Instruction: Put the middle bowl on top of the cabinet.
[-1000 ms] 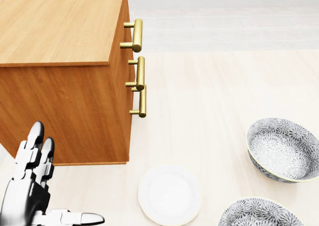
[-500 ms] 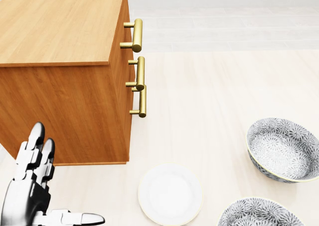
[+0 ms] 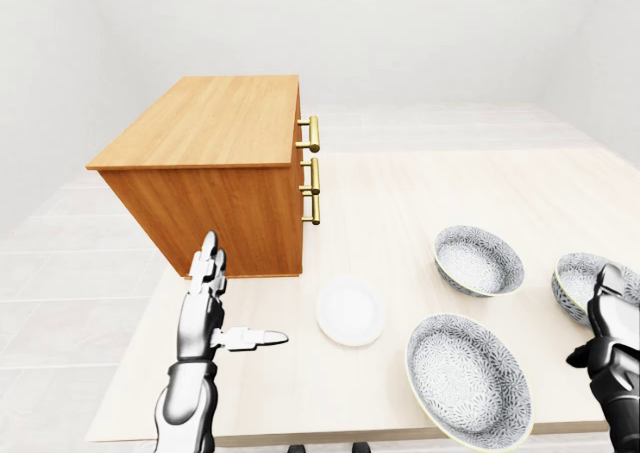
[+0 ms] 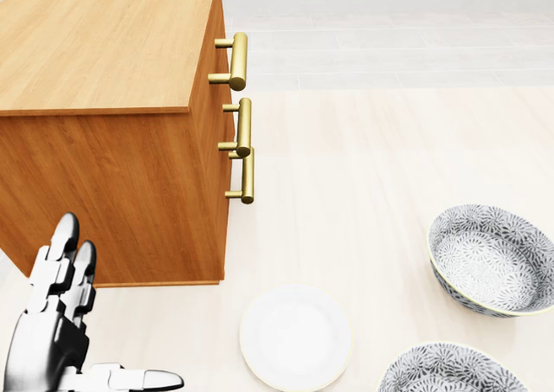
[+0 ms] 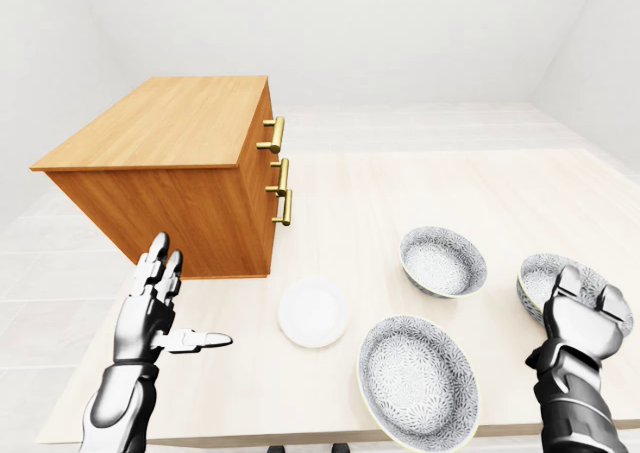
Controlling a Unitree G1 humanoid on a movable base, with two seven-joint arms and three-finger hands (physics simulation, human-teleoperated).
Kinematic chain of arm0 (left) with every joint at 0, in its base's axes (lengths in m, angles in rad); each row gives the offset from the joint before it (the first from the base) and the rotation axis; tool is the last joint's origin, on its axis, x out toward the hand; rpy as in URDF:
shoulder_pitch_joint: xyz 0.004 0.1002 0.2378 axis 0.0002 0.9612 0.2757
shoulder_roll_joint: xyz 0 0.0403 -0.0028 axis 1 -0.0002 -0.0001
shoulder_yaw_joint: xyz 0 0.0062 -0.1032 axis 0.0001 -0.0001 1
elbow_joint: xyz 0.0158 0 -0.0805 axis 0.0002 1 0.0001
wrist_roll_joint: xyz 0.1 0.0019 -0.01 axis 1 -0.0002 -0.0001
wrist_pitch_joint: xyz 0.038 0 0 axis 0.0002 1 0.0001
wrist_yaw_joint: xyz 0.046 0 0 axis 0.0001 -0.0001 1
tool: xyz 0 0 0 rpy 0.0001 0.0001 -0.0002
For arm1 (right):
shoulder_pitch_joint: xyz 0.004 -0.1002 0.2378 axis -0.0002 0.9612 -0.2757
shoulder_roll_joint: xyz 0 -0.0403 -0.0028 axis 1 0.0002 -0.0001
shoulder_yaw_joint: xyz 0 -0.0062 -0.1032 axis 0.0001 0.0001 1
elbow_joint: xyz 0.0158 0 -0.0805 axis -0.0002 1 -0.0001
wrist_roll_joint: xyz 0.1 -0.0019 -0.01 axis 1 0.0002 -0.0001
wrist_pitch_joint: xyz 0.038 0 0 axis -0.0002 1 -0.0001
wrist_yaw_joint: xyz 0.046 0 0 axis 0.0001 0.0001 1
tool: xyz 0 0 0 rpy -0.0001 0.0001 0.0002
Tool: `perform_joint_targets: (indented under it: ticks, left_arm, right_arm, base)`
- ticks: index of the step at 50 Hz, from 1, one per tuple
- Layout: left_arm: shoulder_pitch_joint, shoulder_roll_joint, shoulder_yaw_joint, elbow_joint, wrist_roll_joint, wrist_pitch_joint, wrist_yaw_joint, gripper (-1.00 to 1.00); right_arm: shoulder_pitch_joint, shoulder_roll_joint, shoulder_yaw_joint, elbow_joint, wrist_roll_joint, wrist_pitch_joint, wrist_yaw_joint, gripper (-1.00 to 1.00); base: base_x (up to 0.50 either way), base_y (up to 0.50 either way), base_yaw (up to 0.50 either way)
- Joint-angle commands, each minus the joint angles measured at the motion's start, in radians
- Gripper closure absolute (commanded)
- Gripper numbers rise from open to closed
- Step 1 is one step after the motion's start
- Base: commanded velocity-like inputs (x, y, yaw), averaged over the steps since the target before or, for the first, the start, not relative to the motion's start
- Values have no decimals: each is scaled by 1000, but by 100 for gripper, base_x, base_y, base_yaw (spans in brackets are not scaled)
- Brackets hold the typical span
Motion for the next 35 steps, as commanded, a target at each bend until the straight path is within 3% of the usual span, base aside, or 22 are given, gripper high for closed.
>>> perform_joint_targets:
  ticks: [1, 27, 31, 32, 35]
  left_arm:
    - [1, 0, -3, 3, 3, 0, 4, -100]
    - [9, 1, -2, -13, 2, 0, 3, -100]
    - [10, 0, -3, -11, 4, 0, 3, -100]
    - [9, 1, -2, -12, 4, 0, 3, -100]
    - [8, 0, -3, -8, 6, 0, 3, -100]
  right_arm:
    - [-22, -7, 32, 48, 24, -7, -21, -100]
    - [-6, -11, 43, 29, 39, -2, -19, -98]
    - [4, -9, 39, 8, 36, 5, -13, -67]
    - [8, -9, 37, 0, 36, 6, -10, -47]
    - [13, -6, 33, -12, 32, 9, -7, -41]
  base:
    - [0, 0, 0]
    - [0, 0, 0]
    - [0, 0, 0]
    - [0, 0, 0]
    - [0, 0, 0]
